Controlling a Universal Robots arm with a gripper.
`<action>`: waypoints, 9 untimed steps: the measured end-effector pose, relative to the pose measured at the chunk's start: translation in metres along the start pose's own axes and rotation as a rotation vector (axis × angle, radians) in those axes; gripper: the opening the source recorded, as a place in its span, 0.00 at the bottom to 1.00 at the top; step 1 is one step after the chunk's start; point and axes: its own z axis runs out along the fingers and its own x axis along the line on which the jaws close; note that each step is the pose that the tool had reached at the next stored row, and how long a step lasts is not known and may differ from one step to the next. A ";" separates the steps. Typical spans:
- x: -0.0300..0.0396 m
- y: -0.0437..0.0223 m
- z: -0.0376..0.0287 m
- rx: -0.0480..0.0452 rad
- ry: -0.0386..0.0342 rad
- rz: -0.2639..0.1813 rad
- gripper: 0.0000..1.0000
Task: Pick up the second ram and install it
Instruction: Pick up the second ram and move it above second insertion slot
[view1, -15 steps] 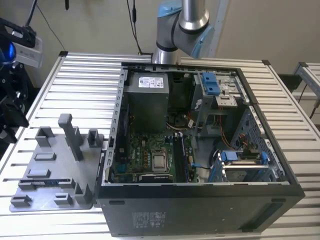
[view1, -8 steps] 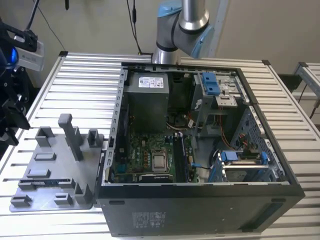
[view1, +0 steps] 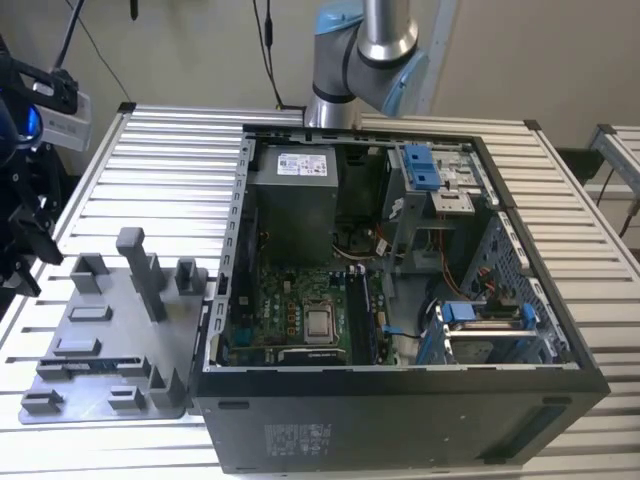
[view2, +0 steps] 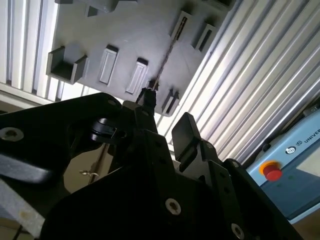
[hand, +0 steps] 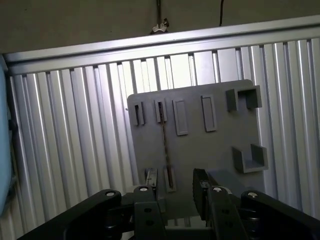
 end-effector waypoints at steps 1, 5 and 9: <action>0.0000 0.0001 0.0012 0.0000 0.0000 -0.001 0.42; 0.0002 0.0008 0.0052 0.0002 0.0001 -0.003 0.42; 0.0005 0.0023 0.0092 0.0031 -0.0002 -0.006 0.42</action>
